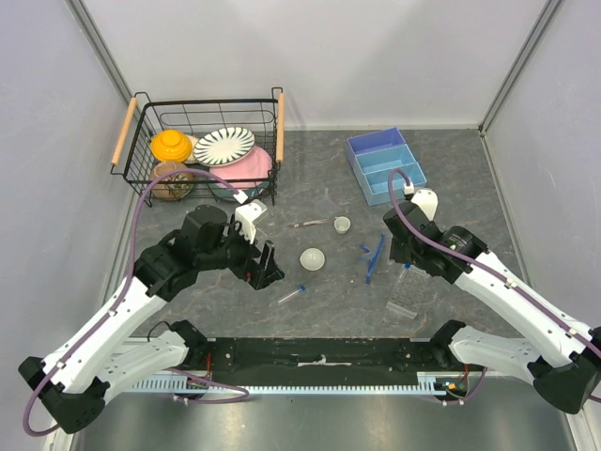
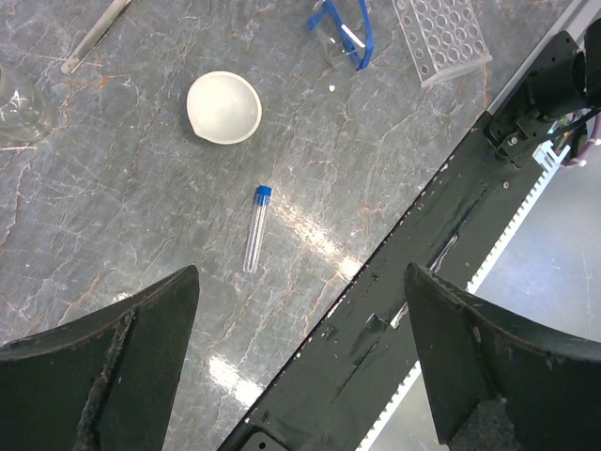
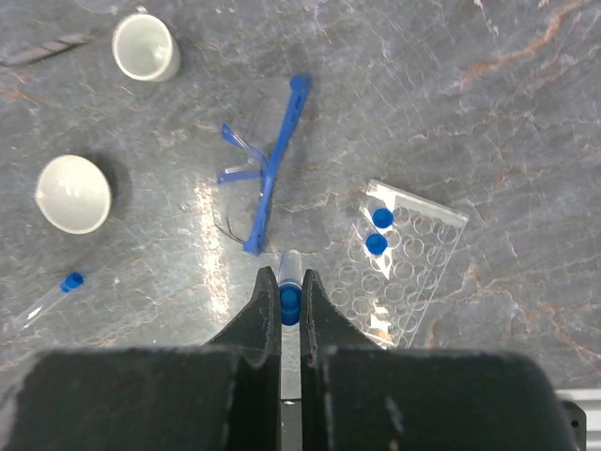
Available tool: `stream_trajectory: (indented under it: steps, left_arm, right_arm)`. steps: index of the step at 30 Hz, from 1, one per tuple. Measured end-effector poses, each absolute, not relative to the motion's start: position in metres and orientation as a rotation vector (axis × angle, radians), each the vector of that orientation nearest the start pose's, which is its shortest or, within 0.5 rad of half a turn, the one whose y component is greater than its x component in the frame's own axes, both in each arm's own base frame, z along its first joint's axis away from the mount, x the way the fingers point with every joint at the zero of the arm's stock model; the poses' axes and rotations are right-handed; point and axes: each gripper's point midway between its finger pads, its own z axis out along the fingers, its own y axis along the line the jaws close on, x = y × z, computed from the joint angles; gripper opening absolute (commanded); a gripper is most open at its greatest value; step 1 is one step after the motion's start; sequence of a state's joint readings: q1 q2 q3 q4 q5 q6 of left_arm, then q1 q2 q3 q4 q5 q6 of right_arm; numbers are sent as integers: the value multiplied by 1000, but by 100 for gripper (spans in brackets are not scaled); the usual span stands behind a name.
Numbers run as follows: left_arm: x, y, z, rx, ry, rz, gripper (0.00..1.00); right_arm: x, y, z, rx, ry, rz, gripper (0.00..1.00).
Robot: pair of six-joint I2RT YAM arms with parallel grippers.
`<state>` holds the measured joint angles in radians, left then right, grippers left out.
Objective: Organize the chemistry lab equipment
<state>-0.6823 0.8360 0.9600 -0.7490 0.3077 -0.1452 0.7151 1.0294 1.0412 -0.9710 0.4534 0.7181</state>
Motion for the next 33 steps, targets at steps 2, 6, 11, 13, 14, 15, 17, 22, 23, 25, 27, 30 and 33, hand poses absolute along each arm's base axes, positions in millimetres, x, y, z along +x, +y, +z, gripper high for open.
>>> stream_trajectory:
  steps: [2, 6, 11, 13, 14, 15, 17, 22, 23, 25, 27, 30, 33]
  left_arm:
    - [157, -204, 221, 779, 2158, -786, 95]
    - [162, -208, 213, 784, 2185, -783, 95]
    - [163, -211, 211, 790, 2188, -791, 95]
    - [164, -212, 213, 790, 2180, -795, 95]
    - [165, -213, 213, 791, 2176, -798, 95]
    - [165, -213, 213, 791, 2174, -799, 95]
    - [166, -214, 213, 791, 2176, -799, 95]
    - [166, -215, 210, 793, 2187, -797, 95]
    - [167, -215, 210, 794, 2189, -797, 95]
    - [167, -215, 209, 794, 2193, -796, 95]
    - [167, -215, 208, 795, 2197, -795, 95]
    - [168, -216, 206, 796, 2206, -793, 94]
    - [168, -216, 204, 797, 2214, -792, 94]
  right_arm:
    - [213, 116, 177, 188, 2416, 58, 0]
    - [205, 109, 164, 220, 2455, 17, 0]
    - [198, 103, 152, 277, 2480, -21, 0]
    - [195, 100, 147, 297, 2494, -37, 0]
    - [193, 99, 144, 306, 2500, -46, 0]
    - [192, 98, 141, 316, 2507, -54, 0]
    - [190, 97, 136, 335, 2517, -68, 0]
    - [189, 92, 125, 378, 2527, -122, 0]
    - [188, 91, 122, 390, 2526, -135, 0]
    - [188, 88, 118, 406, 2523, -158, 0]
    - [188, 85, 116, 427, 2514, -173, 0]
    - [189, 82, 115, 457, 2495, -185, 0]
    - [191, 81, 113, 478, 2480, -191, 0]
